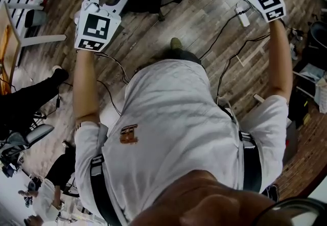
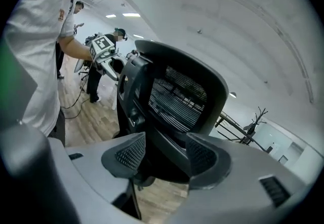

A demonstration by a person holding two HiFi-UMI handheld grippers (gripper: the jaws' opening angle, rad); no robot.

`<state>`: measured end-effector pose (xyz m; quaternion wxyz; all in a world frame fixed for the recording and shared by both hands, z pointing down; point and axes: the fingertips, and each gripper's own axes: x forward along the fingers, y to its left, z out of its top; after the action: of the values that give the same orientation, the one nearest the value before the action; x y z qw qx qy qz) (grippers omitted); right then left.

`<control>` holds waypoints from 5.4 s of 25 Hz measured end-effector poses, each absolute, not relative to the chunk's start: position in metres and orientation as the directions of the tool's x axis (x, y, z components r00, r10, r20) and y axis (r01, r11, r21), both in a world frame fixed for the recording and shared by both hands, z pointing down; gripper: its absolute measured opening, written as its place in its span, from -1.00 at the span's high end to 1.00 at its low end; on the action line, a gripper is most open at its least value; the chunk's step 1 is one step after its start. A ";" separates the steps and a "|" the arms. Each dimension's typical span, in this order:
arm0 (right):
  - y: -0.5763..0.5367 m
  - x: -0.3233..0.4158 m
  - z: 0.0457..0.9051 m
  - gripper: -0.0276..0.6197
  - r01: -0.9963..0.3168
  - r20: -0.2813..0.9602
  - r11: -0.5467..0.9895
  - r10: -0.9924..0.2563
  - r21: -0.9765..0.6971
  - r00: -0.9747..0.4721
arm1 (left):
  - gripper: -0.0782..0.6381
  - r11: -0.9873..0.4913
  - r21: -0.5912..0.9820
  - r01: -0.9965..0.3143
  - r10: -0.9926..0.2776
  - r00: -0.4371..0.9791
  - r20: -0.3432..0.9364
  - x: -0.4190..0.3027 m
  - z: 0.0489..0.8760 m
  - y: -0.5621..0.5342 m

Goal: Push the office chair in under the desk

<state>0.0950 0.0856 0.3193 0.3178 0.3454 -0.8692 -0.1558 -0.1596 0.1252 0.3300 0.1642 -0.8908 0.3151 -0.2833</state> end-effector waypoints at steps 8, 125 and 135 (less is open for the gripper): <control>0.046 0.129 0.345 0.18 -0.369 0.567 0.754 -0.654 0.543 -0.502 | 0.16 -0.764 -0.492 -0.418 -0.644 0.550 0.533 -0.163 0.355 0.112; -0.617 0.128 0.436 0.64 0.405 0.791 0.702 -0.387 0.586 -0.474 | 0.49 -0.832 -0.444 -0.333 -0.541 0.308 0.783 -0.155 0.426 -0.475; -0.693 0.115 0.437 0.65 0.424 0.784 0.685 -0.368 0.592 -0.499 | 0.49 -0.815 -0.450 -0.364 -0.558 0.286 0.779 -0.162 0.427 -0.542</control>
<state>0.1147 -0.6932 0.4368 0.5000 -0.0182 -0.7698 -0.3963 -0.1620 -0.5418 0.4274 0.0927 -0.7965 0.2896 -0.5226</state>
